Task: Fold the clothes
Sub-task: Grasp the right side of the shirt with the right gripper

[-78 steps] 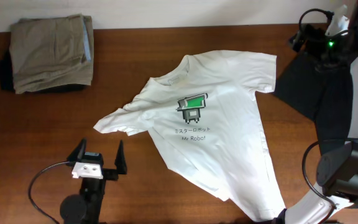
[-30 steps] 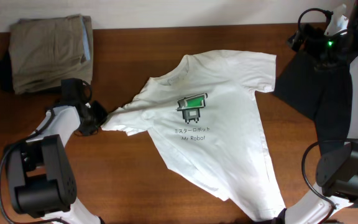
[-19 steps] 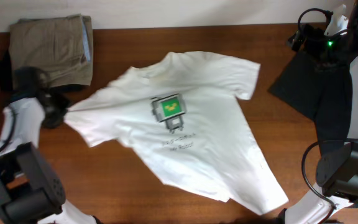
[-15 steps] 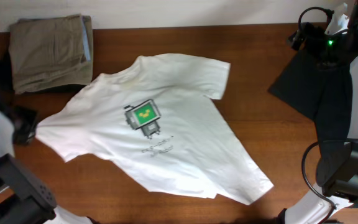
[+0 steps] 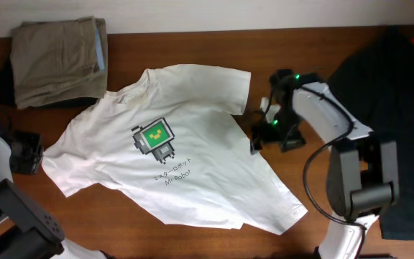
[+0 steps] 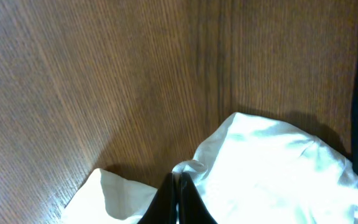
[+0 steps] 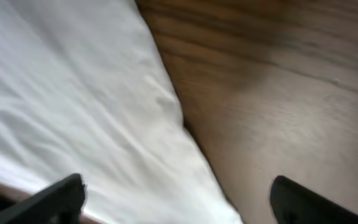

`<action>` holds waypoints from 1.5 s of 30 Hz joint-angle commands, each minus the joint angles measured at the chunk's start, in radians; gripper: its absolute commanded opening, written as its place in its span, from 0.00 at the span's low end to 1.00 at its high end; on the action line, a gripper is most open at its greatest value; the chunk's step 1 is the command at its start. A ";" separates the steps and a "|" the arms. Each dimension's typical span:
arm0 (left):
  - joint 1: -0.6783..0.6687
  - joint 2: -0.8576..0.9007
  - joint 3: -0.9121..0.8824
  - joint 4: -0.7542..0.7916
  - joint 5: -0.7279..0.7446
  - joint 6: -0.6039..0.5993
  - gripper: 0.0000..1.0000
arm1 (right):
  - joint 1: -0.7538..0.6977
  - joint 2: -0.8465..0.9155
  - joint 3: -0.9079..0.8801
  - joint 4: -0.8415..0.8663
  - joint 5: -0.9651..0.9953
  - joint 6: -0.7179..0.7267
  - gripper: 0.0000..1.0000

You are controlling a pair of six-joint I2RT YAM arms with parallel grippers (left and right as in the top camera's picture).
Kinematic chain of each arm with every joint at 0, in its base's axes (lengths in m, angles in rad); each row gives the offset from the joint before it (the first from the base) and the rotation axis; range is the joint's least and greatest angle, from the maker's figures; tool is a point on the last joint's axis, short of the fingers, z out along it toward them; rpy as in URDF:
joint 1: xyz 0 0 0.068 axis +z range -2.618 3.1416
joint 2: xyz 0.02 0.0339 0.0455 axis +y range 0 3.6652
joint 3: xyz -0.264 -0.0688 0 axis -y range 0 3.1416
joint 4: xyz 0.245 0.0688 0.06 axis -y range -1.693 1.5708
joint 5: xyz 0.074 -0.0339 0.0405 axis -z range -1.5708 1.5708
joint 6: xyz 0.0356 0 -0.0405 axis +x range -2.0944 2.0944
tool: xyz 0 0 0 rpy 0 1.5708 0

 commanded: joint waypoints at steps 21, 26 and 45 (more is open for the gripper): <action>-0.006 -0.024 0.002 -0.033 0.007 -0.010 0.02 | -0.150 0.002 0.286 0.317 -0.029 0.132 0.04; -0.058 -0.024 0.002 -0.081 0.049 -0.009 0.02 | -0.220 0.010 0.441 0.541 -0.029 0.132 0.66; -0.243 -0.024 0.002 -0.045 -0.031 -0.010 0.02 | 0.101 0.018 -0.055 0.187 0.116 0.545 0.75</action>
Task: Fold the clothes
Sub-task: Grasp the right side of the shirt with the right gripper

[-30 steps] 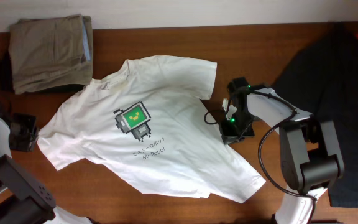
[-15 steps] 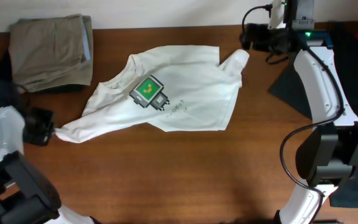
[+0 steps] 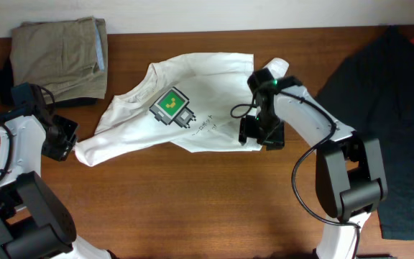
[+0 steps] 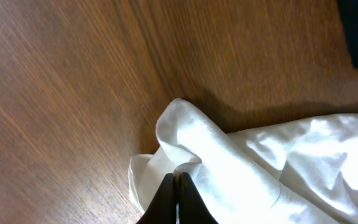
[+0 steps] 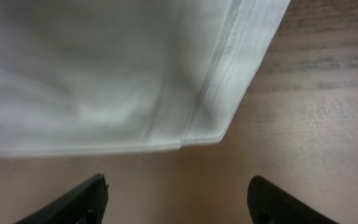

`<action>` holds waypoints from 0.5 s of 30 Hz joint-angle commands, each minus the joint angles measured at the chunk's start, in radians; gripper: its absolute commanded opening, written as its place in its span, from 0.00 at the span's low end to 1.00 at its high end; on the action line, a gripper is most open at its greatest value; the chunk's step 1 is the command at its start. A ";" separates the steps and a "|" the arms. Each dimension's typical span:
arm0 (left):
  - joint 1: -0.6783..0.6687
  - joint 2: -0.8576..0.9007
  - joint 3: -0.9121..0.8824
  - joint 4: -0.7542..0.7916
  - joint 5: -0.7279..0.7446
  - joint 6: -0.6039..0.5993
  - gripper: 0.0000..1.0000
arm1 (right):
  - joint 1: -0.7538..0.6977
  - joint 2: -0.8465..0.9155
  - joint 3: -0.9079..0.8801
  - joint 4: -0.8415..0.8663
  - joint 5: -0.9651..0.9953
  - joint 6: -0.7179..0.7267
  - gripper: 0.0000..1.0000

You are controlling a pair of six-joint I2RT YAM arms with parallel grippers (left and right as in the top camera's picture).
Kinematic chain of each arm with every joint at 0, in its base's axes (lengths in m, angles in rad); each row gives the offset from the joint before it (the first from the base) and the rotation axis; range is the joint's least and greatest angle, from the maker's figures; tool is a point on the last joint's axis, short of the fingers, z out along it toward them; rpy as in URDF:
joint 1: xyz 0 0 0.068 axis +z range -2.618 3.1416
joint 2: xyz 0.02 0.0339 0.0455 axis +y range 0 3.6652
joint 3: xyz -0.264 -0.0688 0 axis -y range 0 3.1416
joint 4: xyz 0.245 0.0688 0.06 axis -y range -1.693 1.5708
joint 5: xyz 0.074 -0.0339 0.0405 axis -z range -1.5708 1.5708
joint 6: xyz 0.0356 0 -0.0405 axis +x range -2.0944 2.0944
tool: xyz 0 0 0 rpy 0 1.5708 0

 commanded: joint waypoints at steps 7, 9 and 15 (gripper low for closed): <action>-0.001 -0.024 0.002 0.000 -0.008 -0.009 0.02 | 0.002 0.043 -0.108 0.198 -0.048 0.064 0.72; -0.001 -0.024 0.002 0.000 -0.010 -0.009 0.03 | -0.001 0.064 -0.108 0.202 -0.080 0.064 0.54; -0.001 -0.026 0.003 -0.005 -0.011 -0.010 0.02 | -0.058 0.016 0.039 0.085 -0.008 0.112 0.04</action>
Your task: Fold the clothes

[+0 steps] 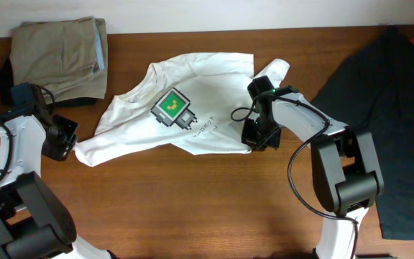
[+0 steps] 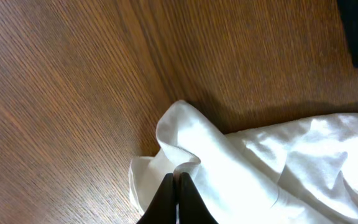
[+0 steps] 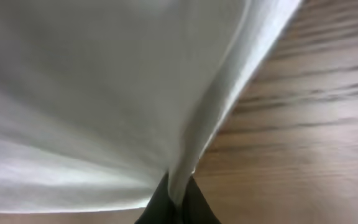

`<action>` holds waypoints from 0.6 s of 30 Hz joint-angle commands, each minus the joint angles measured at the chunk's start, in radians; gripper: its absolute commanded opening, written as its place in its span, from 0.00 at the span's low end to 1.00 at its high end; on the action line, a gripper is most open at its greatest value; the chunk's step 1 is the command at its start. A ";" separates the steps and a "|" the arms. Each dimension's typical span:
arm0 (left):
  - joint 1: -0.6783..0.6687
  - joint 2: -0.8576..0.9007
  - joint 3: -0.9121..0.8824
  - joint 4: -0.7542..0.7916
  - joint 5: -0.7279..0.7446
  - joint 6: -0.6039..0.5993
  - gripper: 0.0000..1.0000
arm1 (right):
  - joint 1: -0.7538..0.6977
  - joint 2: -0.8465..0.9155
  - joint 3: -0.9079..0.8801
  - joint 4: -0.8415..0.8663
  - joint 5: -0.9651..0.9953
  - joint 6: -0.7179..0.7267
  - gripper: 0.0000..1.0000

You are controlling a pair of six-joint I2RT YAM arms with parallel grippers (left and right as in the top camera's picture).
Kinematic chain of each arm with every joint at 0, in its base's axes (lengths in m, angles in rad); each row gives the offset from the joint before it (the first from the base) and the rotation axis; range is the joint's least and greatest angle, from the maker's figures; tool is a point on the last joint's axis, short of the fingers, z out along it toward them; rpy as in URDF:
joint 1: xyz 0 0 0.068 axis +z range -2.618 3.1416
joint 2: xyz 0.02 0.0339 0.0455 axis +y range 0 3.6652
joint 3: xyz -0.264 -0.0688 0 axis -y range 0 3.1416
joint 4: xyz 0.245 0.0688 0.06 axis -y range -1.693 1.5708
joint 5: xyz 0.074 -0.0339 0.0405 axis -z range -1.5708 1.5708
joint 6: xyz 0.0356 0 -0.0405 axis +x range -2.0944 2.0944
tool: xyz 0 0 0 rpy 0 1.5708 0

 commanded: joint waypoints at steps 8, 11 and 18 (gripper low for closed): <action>-0.001 -0.406 0.003 -0.045 -0.015 -0.008 0.01 | -0.131 -0.172 0.301 -0.246 0.047 -0.054 0.04; -0.002 -0.514 0.003 -0.045 -0.014 -0.008 0.01 | -0.131 -0.221 0.301 -0.248 0.077 -0.108 0.09; -0.012 -0.267 0.002 -0.076 -0.026 -0.010 0.01 | -0.129 -0.042 0.283 -0.076 -0.016 -0.107 0.06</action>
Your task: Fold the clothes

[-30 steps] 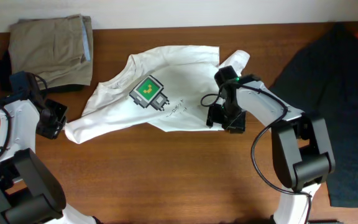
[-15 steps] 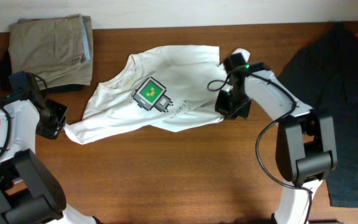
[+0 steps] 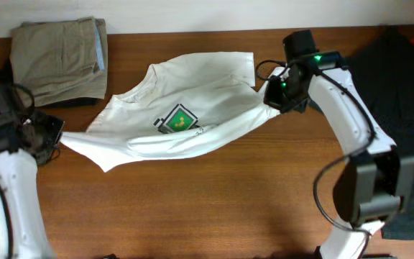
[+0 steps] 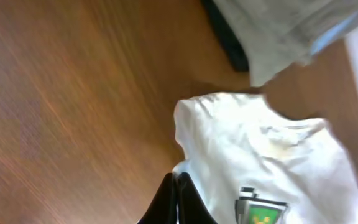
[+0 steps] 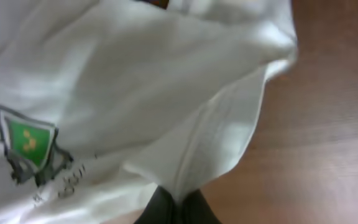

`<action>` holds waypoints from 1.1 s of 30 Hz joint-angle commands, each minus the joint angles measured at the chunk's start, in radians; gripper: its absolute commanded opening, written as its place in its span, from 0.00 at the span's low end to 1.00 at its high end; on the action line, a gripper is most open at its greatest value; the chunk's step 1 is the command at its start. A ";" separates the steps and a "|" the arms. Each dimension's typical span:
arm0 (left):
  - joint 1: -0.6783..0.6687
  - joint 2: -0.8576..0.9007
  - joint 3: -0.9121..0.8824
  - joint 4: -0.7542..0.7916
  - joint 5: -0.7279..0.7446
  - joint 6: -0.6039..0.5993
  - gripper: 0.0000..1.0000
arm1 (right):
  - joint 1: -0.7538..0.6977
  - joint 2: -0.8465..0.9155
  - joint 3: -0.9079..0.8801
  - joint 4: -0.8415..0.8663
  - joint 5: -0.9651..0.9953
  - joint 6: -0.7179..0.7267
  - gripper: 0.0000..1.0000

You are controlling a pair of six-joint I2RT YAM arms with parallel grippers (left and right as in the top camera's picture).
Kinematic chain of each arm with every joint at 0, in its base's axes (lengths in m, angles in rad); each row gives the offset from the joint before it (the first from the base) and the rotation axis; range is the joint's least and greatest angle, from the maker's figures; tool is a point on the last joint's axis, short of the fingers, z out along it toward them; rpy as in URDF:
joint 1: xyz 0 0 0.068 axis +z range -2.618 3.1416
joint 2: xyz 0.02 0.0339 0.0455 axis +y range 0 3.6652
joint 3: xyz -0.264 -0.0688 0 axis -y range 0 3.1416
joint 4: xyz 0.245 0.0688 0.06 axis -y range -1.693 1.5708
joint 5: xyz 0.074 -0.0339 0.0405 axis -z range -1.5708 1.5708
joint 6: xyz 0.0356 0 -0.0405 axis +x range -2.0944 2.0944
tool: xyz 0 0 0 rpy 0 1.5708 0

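A white T-shirt [image 3: 200, 90] with a green robot print [image 3: 177, 119] hangs stretched between my two grippers over the wooden table [image 3: 214, 208]. My left gripper [image 3: 57, 137] is shut on the shirt's left end; in the left wrist view its fingers [image 4: 178, 180] pinch white cloth [image 4: 253, 149]. At the shirt's right side, my right gripper [image 3: 273, 97] is shut on a fold of cloth. The right wrist view shows that gripper [image 5: 178, 198] pinching a hem, with the print [image 5: 27, 146] at the left.
Folded khaki trousers [image 3: 56, 57] lie at the back left corner. A dark garment [image 3: 394, 93] covers the table's right side, with a bit of red cloth behind it.
My right gripper has moved from the shirt's lower right hem toward the back right, still shut on the cloth. The left gripper has shifted left. The shirt is now pulled taut between them.
The shirt lay spread flat, my left gripper shut on its left edge and my right gripper open beside its right edge. Then the shirt was bunched nearer the back with the right gripper open at the hem. Then the right gripper shut on the hem; now the shirt is stretched.
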 commanded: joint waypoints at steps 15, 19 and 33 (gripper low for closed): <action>-0.011 0.455 0.003 0.072 -0.051 -0.009 0.01 | -0.203 0.159 -0.003 -0.058 -0.283 -0.232 0.85; -0.011 0.455 0.003 0.074 -0.050 -0.009 0.01 | -0.107 0.159 -0.142 0.061 -0.283 -0.272 0.73; -0.011 0.455 0.003 0.079 -0.051 -0.009 0.02 | -0.138 0.158 -0.189 0.175 -0.278 -0.253 0.25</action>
